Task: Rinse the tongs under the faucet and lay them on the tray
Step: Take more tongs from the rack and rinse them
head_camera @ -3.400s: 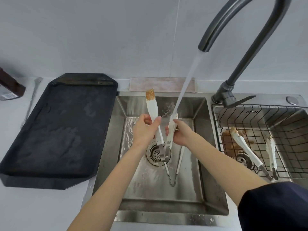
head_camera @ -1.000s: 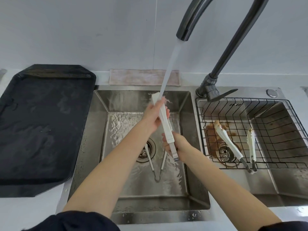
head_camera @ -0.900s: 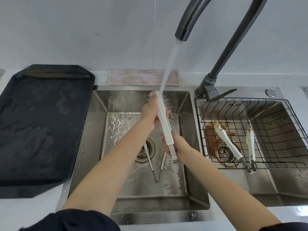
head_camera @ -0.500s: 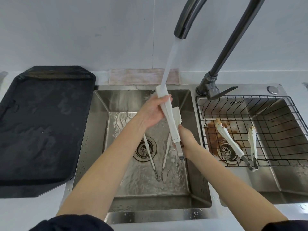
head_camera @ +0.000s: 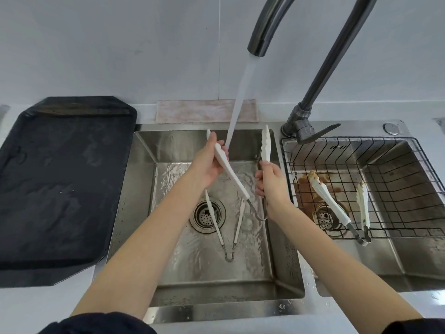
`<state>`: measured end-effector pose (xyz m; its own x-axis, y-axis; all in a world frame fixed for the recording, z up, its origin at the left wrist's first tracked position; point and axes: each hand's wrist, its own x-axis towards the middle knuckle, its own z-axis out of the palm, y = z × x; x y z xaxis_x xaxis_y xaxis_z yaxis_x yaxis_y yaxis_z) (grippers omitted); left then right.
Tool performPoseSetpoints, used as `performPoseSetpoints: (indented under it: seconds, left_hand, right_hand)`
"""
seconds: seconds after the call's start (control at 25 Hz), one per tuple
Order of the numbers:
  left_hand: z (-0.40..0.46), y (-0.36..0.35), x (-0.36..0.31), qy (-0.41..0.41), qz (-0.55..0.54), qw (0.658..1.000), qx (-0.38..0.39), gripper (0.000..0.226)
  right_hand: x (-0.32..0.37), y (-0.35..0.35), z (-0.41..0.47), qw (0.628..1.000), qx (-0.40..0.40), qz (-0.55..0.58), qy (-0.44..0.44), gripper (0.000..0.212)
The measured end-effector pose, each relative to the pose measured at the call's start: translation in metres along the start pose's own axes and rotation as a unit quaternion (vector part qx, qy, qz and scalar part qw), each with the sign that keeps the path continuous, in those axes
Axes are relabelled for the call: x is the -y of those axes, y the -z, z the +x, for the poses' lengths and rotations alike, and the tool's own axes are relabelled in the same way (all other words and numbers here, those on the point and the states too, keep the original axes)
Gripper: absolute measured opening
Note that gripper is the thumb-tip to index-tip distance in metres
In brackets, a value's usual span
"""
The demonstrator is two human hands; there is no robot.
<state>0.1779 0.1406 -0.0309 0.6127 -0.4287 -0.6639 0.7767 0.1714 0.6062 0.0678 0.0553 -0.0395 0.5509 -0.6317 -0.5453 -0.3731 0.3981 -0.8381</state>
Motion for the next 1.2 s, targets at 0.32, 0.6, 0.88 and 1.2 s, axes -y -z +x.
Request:
performPoseSetpoints:
  seconds: [0.32, 0.6, 0.88, 1.2]
  left_hand:
    - [-0.003, 0.037, 0.010, 0.046, -0.061, 0.997, -0.020, 0.037]
    - [-0.007, 0.046, 0.009, 0.041, 0.009, 0.999, 0.024, 0.012]
    - [-0.013, 0.032, 0.016, -0.018, 0.146, 0.988, 0.037, 0.043]
    - [-0.012, 0.057, 0.055, -0.016, 0.283, 0.958, -0.036, 0.027]
  right_hand:
    - [0.014, -0.024, -0.021, 0.975, 0.059, -0.129, 0.172, 0.026]
    - [0.016, -0.035, -0.026, 0.972, 0.056, -0.142, 0.178, 0.032]
    - [0.001, -0.014, -0.013, 0.990, 0.009, -0.103, 0.095, 0.034]
    - [-0.056, 0.016, 0.002, 0.953, 0.048, -0.298, -0.017, 0.028]
